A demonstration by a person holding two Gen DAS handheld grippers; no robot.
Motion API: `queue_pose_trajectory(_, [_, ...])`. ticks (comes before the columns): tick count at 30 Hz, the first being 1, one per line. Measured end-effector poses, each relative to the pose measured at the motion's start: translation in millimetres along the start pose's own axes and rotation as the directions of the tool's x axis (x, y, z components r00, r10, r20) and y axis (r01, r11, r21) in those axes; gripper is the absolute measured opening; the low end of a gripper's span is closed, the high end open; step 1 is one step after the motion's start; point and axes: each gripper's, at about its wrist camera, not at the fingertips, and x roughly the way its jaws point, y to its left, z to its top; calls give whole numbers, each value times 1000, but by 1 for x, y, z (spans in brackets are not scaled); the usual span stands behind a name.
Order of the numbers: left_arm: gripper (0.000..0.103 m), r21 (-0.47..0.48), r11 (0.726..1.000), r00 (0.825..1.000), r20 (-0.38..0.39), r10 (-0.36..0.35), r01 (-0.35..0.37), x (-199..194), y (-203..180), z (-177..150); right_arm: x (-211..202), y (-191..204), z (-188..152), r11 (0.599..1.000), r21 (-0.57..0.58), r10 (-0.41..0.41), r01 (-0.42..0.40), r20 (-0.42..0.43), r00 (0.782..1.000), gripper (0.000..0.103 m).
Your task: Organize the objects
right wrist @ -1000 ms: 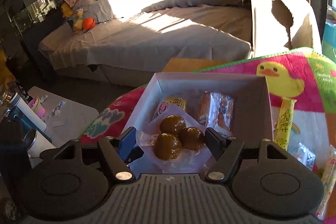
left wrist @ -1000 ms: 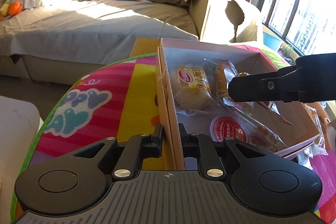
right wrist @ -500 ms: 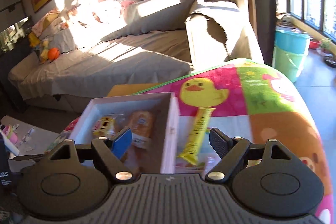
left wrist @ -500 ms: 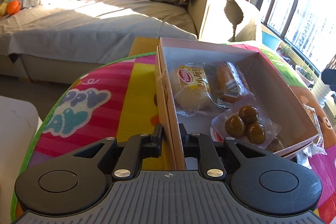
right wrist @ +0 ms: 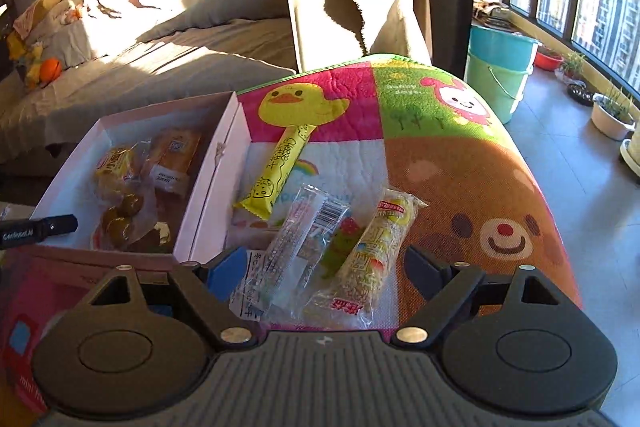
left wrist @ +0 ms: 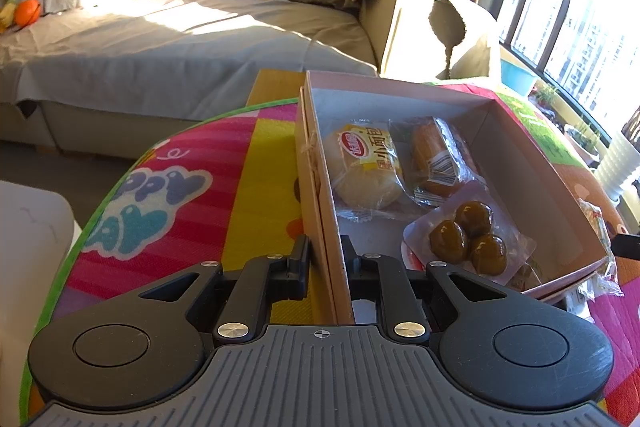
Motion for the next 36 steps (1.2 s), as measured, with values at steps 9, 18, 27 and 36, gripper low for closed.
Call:
queue_pose_trajectory(9, [16,3,1000,1000,-9,10,-10,1,-1,1,83,-3,71,966,199,183,-166,-72,980,53])
queue_pose_trajectory(18, [16,7,1000,1000,-11,8,-8,1,-1,2,118,7,66,972,182,177,-145,-173,969,21])
queue_pose_trajectory(27, [17,-3,1000,1000,-2,1,-1,0,0,1,55,-15,12,986,115,144,-120,-231,962,21])
queue_pose_trajectory(36, [17,-8,1000,1000,0,0,0,1,1,0,-21,31,-25,967,-204,142,-153,-66,988,37])
